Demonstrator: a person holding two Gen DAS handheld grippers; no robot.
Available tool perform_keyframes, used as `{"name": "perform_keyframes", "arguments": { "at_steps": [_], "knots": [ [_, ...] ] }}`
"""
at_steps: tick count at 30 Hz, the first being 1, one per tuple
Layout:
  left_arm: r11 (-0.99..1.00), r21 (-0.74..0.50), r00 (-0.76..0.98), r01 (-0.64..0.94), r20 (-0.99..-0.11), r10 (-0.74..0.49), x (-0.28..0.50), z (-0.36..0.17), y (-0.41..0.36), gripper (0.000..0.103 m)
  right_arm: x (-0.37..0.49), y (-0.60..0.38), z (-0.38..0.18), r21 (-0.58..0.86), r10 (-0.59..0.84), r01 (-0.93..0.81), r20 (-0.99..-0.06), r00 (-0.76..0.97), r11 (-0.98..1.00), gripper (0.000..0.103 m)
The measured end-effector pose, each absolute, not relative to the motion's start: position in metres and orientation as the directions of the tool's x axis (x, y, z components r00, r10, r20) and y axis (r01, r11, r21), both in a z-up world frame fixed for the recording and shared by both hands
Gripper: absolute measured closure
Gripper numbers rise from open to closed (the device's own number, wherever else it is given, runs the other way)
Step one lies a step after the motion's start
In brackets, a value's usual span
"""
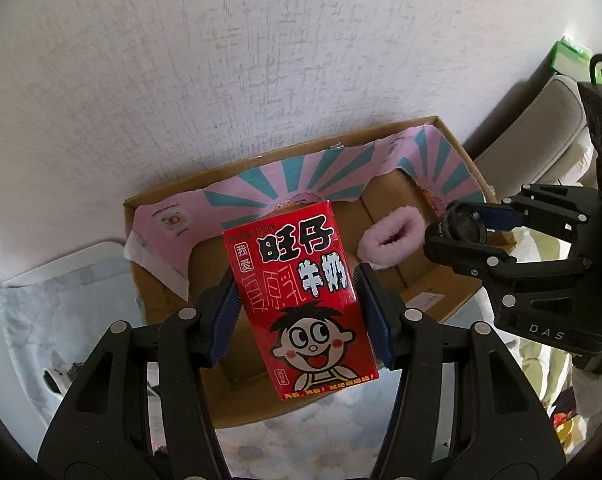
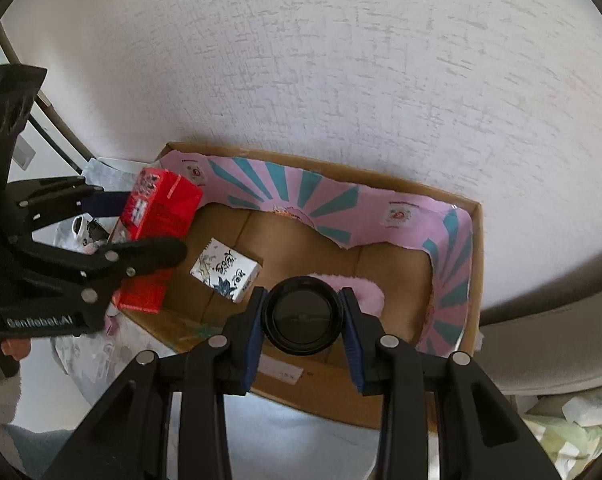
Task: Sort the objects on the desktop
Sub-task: 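Carry the red carton into the box with the left tool while the right tool carries the black lid, then open both tools to release the carton and lid into the box, then move both tools back over the remaining objects on the surface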
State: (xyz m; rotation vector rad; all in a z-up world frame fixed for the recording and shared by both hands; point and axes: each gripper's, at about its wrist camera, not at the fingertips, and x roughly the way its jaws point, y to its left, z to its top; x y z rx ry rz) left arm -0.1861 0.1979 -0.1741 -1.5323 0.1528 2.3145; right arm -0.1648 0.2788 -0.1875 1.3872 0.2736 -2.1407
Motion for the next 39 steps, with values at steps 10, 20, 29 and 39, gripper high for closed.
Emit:
{"name": "perform_keyframes", "arguments": {
  "at_steps": [10, 20, 29, 39],
  "knots": [
    [-0.946, -0.104, -0.317, -0.306, -0.926, 0.204, -0.197, -0.190, 0.193, 0.000, -0.180, 0.270, -0.202, 0.122, -0.316, 0.577, -0.916, -0.248, -0.808, 0.049],
    [-0.932, -0.234, -0.359, -0.276, -0.875, 0.326, -0.196, -0.164, 0.147, 0.000, -0.183, 0.280, -0.195, 0.225, -0.383, 0.555, -0.905, -0.186, -0.801, 0.000],
    [-0.916, -0.246, -0.374, -0.317, -0.855, 0.360, -0.183, -0.133, 0.118, 0.000, -0.173, 0.282, -0.172, 0.279, -0.421, 0.482, -0.882, -0.215, -0.831, 0.000],
    [-0.913, -0.240, -0.464, -0.331, -0.801, 0.379, -0.155, -0.089, 0.070, 0.000, -0.140, 0.267, -0.140, 0.207, -0.365, 0.464, -0.888, -0.281, -0.861, 0.000]
  ]
}}
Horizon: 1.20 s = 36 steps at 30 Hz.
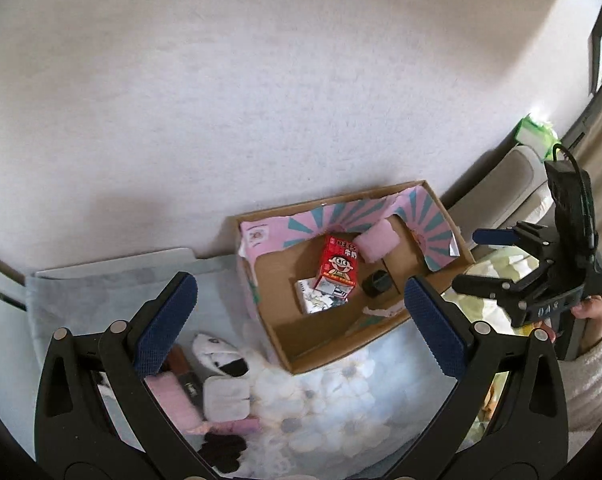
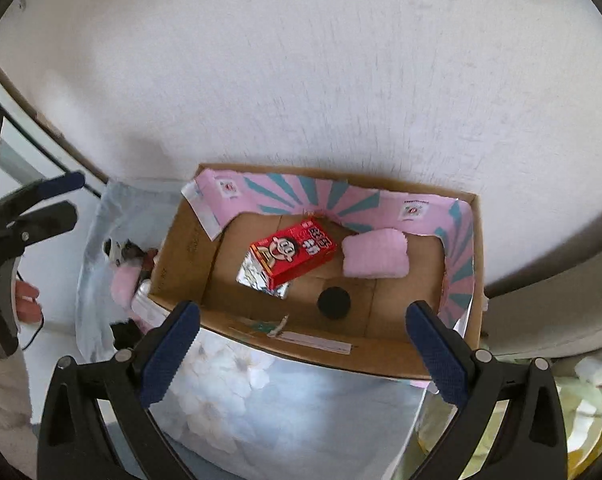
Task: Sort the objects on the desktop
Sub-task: 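Move both tools back over the remaining objects on the surface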
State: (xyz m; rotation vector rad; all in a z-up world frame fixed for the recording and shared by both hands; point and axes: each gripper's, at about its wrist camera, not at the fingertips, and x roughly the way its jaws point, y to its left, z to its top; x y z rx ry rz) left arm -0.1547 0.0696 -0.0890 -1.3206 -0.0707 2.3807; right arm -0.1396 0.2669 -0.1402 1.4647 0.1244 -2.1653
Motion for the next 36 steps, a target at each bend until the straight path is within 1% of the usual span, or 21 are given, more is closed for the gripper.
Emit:
{"name": "perform_keyframes", "arguments": {
  "at_steps": [1, 4, 5, 10, 14, 19, 24, 27, 36],
  "knots": [
    [-0.913, -0.237, -0.471, -0.332, -0.797, 0.378, -0.151, -0.085, 0.065, 0.000, -0.137, 0.268, -0.138, 0.211, -0.364, 0.443, -0.883, -0.296, -0.872, 0.000],
    [-0.913, -0.225, -0.481, -0.340, -0.792, 0.375, -0.141, -0.075, 0.047, 0.000, -0.134, 0.267, -0.135, 0.102, -0.255, 0.387, -0.894, -0.368, -0.916, 0.000],
    [-0.919, -0.211, -0.480, -0.332, -0.802, 0.357, -0.138, -0.073, 0.041, 0.000, -0.132, 0.266, -0.135, 0.080, -0.236, 0.383, -0.894, -0.381, -0.920, 0.000],
    [-0.949, -0.134, -0.543, -0.286, -0.794, 0.276, -0.119, -0.061, 0.009, 0.000, -0.117, 0.263, -0.126, 0.108, -0.264, 0.374, -0.878, -0.398, -0.921, 0.000],
    [-0.955, -0.164, -0.545, -0.249, -0.791, 0.278, -0.107, -0.060, -0.020, 0.000, -0.099, 0.254, -0.118, 0.114, -0.285, 0.393, -0.865, -0.413, -0.913, 0.000],
    [-0.953, -0.212, -0.529, -0.217, -0.795, 0.297, -0.090, -0.073, -0.047, 0.000, -0.069, 0.228, -0.114, 0.010, -0.233, 0.430, -0.851, -0.470, -0.903, 0.000],
    [-0.955, -0.209, -0.504, -0.209, -0.814, 0.289, -0.067, -0.094, -0.062, 0.000, -0.041, 0.197, -0.122, -0.024, -0.246, 0.501, -0.850, -0.466, -0.865, 0.000],
    [-0.958, -0.208, -0.490, -0.195, -0.826, 0.279, -0.054, -0.105, -0.073, 0.000, -0.031, 0.179, -0.133, -0.016, -0.257, 0.527, -0.860, -0.441, -0.850, 0.000],
    [-0.959, -0.232, -0.407, -0.160, -0.870, 0.278, -0.031, -0.155, -0.092, 0.000, -0.010, 0.138, -0.173, 0.110, -0.342, 0.569, -0.884, -0.319, -0.815, 0.000]
  ]
}}
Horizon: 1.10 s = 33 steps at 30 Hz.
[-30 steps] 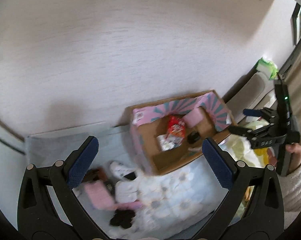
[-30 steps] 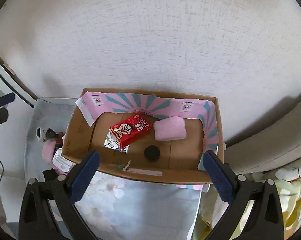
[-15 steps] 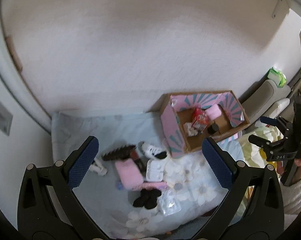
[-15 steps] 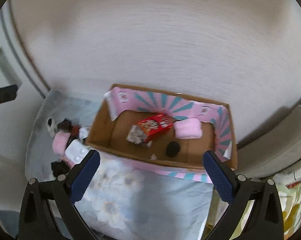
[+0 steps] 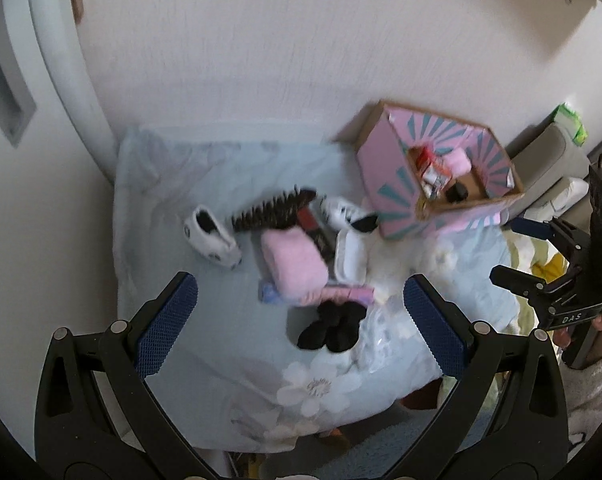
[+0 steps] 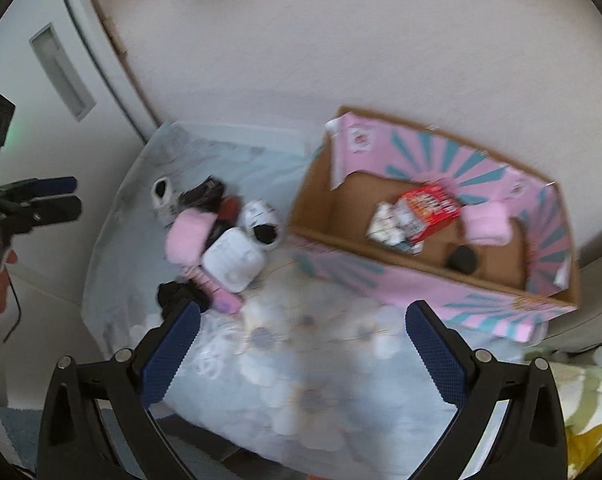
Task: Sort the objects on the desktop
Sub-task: 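Move both tools back over the remaining objects on the surface, then grasp the pink fluffy pad with the left tool while the right tool grasps the clear plastic box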
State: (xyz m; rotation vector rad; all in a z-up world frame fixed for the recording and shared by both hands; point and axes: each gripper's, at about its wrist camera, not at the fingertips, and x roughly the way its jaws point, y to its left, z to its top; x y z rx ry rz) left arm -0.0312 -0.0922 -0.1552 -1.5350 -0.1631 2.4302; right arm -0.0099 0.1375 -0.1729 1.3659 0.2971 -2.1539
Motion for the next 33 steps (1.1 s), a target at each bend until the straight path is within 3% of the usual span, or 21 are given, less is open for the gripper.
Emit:
{"name": "perform_keyframes", "arguments": {
  "at_steps": [9, 16, 33],
  "knots": [
    [-0.959, -0.251, -0.332, -0.133, -0.900, 0.282, -0.049, -0.215, -0.076, 0.000, 0.019, 0.099, -0.220, 0.158, -0.371, 0.588, -0.891, -0.261, -0.793, 0.000],
    [-0.976, -0.175, -0.315, -0.133, -0.926, 0.209, -0.070, -0.258, -0.061, 0.000, 0.037, 0.078, -0.256, 0.148, -0.339, 0.598, -0.915, -0.221, -0.788, 0.000],
    [-0.981, -0.067, -0.328, -0.183, -0.936, 0.125, -0.092, -0.296, -0.051, 0.000, 0.056, 0.050, -0.293, 0.020, -0.267, 0.625, -0.915, -0.303, -0.780, 0.001]
  ]
}}
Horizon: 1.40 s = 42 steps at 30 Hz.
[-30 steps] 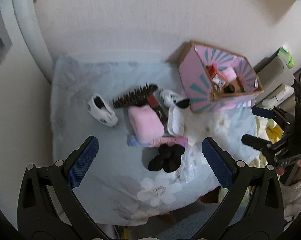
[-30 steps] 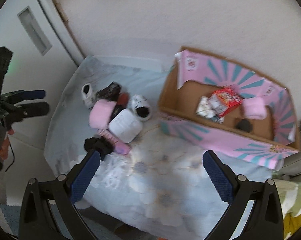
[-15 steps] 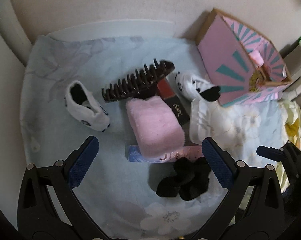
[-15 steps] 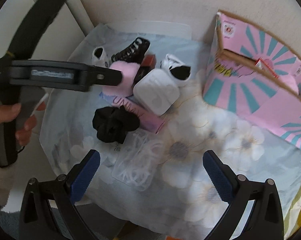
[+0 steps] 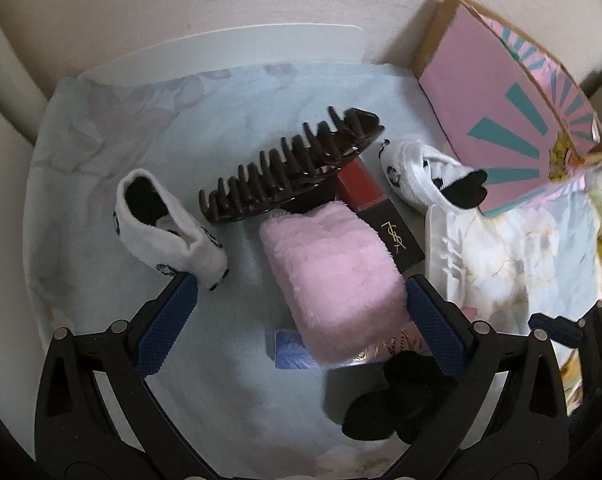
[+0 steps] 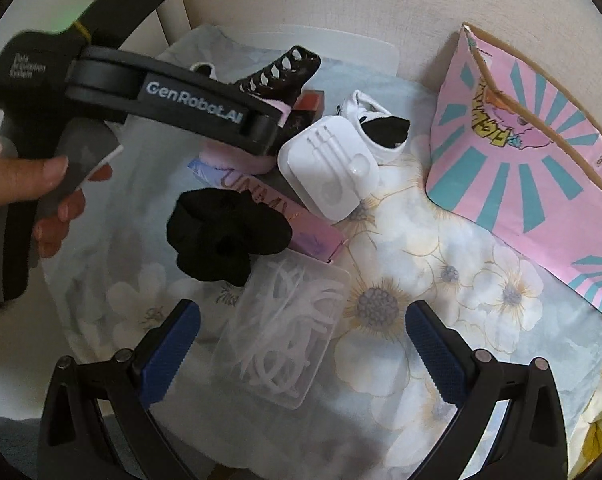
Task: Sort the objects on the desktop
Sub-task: 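Grasp the pink fluffy pad with the left tool while the right tool grasps the clear plastic box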
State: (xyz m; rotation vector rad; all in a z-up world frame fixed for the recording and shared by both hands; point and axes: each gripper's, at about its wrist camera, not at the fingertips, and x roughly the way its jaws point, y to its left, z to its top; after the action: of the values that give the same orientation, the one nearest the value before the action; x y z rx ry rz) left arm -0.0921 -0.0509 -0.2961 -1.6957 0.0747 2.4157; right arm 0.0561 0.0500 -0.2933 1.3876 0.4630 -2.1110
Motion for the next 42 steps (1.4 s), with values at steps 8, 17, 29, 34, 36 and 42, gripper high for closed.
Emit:
{"name": "perform_keyframes", "arguments": {
  "at_steps": [8, 17, 29, 34, 36, 42],
  "knots": [
    [-0.973, -0.006, -0.373, -0.231, -0.923, 0.094, -0.094, -0.295, -0.040, 0.024, 0.062, 0.045, -0.305, -0.024, -0.237, 0.625, -0.913, -0.332, -0.780, 0.028],
    [-0.975, -0.118, -0.314, -0.190, -0.933, 0.174, -0.096, -0.299, -0.057, 0.062, 0.067, 0.044, -0.307, -0.001, -0.252, 0.631, -0.916, -0.312, -0.776, 0.046],
    [-0.968, -0.162, -0.342, -0.191, -0.913, 0.220, -0.090, -0.266, -0.067, 0.066, 0.062, 0.073, -0.299, 0.057, -0.271, 0.550, -0.910, -0.315, -0.833, 0.050],
    [-0.967, -0.169, -0.361, -0.190, -0.904, 0.229, -0.081, -0.246, -0.072, 0.066, 0.058, 0.087, -0.291, 0.094, -0.285, 0.512, -0.908, -0.308, -0.854, 0.050],
    [-0.966, -0.175, -0.372, -0.192, -0.897, 0.237, -0.079, -0.241, -0.071, 0.065, 0.057, 0.097, -0.281, 0.107, -0.292, 0.504, -0.906, -0.306, -0.857, 0.050],
    [-0.962, -0.195, -0.399, -0.190, -0.880, 0.257, -0.079, -0.219, -0.066, 0.066, 0.050, 0.098, -0.243, 0.095, -0.301, 0.515, -0.893, -0.333, -0.852, 0.050]
  ]
}}
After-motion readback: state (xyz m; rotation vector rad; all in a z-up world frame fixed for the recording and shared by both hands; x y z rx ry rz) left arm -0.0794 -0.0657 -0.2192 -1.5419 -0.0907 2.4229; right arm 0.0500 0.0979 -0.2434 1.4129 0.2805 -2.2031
